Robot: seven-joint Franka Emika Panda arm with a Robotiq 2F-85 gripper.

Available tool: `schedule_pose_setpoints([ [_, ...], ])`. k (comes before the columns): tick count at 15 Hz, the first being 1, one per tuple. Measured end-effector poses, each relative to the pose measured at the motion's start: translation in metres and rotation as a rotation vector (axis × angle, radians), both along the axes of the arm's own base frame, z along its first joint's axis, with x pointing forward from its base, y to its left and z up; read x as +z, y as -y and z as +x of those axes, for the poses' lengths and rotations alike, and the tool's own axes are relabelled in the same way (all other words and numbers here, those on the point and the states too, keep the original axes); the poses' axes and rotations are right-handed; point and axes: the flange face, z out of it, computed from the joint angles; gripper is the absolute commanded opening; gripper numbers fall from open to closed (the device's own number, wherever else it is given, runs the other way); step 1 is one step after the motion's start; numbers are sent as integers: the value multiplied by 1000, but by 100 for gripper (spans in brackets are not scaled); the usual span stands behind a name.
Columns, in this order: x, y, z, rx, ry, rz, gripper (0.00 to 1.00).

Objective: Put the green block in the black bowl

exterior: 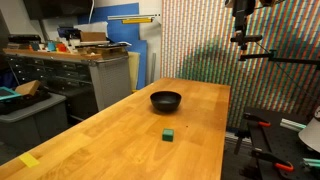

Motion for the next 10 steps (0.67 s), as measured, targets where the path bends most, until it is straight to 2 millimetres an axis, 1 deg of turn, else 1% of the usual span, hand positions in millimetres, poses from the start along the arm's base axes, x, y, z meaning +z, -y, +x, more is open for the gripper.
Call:
schedule_pose_setpoints([
  [4, 5, 1, 1, -2, 13, -5, 100],
  [10, 5, 1, 2, -2, 14, -5, 100],
])
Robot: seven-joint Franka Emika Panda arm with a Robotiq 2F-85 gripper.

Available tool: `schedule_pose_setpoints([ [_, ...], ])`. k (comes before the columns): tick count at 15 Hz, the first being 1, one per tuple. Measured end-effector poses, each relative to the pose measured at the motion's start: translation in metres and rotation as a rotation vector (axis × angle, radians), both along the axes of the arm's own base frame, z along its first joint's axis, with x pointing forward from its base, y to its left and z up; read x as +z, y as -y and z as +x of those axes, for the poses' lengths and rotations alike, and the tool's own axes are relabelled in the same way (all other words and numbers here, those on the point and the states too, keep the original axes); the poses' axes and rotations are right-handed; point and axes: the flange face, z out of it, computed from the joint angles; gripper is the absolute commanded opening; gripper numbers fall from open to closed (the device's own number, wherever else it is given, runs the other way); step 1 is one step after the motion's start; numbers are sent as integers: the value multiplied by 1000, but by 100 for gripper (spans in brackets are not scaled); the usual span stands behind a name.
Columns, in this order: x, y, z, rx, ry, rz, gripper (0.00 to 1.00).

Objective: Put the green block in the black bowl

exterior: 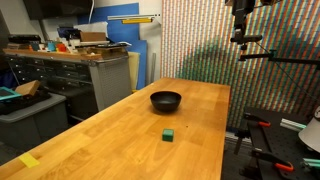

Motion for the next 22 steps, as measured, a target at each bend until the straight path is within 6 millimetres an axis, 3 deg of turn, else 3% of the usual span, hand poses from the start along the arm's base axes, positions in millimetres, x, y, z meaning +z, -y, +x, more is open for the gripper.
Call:
schedule_pose_setpoints([
  [6, -4, -3, 1, -1, -5, 1, 100],
  [10, -21, -27, 14, -24, 5, 11, 100],
  [15, -67, -99, 35, 32, 27, -9, 100],
  [22, -135, -209, 43, 203, 104, -109, 100],
])
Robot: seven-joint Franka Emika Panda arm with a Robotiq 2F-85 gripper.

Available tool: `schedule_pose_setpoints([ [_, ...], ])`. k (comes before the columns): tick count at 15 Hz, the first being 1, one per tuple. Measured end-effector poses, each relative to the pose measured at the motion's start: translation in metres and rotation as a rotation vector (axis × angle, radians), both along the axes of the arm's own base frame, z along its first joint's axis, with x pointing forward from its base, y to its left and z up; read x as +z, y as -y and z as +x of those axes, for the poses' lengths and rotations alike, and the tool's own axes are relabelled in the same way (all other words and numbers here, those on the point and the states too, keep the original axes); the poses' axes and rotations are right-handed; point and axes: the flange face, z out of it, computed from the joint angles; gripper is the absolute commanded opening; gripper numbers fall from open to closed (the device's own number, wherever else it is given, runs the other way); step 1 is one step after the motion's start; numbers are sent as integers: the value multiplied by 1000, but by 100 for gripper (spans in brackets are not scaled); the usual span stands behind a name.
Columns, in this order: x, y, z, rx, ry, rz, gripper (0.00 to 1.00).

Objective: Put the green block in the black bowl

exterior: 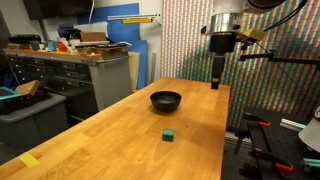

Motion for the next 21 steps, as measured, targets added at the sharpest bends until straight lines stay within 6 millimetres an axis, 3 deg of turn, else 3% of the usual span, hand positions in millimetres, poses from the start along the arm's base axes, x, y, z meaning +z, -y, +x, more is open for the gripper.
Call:
schedule_pose_setpoints([
  [4, -32, -50, 5, 92, 57, -21, 100],
  [8, -67, -81, 7, 182, 92, -36, 100],
  [13, -105, -100, 19, 267, 109, -58, 100],
  [21, -140, -118, 71, 300, 111, -66, 100],
])
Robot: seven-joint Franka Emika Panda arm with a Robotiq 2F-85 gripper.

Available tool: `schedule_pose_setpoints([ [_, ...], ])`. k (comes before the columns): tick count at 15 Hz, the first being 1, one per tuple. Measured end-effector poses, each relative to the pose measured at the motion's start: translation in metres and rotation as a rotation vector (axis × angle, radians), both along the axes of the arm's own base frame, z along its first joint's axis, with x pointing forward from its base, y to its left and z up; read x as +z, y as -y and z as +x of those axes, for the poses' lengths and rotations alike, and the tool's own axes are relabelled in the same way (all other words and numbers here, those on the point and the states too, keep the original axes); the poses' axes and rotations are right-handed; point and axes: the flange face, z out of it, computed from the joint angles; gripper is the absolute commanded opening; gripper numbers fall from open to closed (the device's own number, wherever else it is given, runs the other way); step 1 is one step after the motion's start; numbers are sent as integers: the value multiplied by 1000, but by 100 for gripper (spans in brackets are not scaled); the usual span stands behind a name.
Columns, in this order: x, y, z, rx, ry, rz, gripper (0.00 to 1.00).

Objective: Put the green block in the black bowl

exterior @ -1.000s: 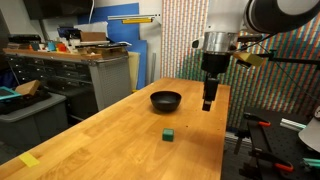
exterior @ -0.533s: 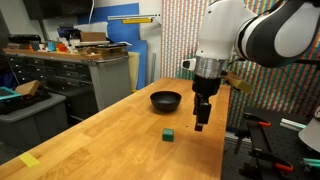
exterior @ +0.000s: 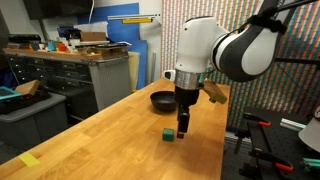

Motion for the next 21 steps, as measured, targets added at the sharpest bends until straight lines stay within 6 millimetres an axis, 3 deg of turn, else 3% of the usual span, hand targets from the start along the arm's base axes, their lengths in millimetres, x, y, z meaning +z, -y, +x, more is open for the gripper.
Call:
schedule_pose_setpoints([
  [7, -38, -2, 29, -13, -27, -22, 100],
  [8, -42, -2, 32, -14, -27, -24, 93],
  [9, -44, -2, 35, -15, -26, -26, 74],
  [16, -42, 0, 52, -27, 0, -31, 19],
  [21, -27, 15, 60, -51, 30, -40, 18],
])
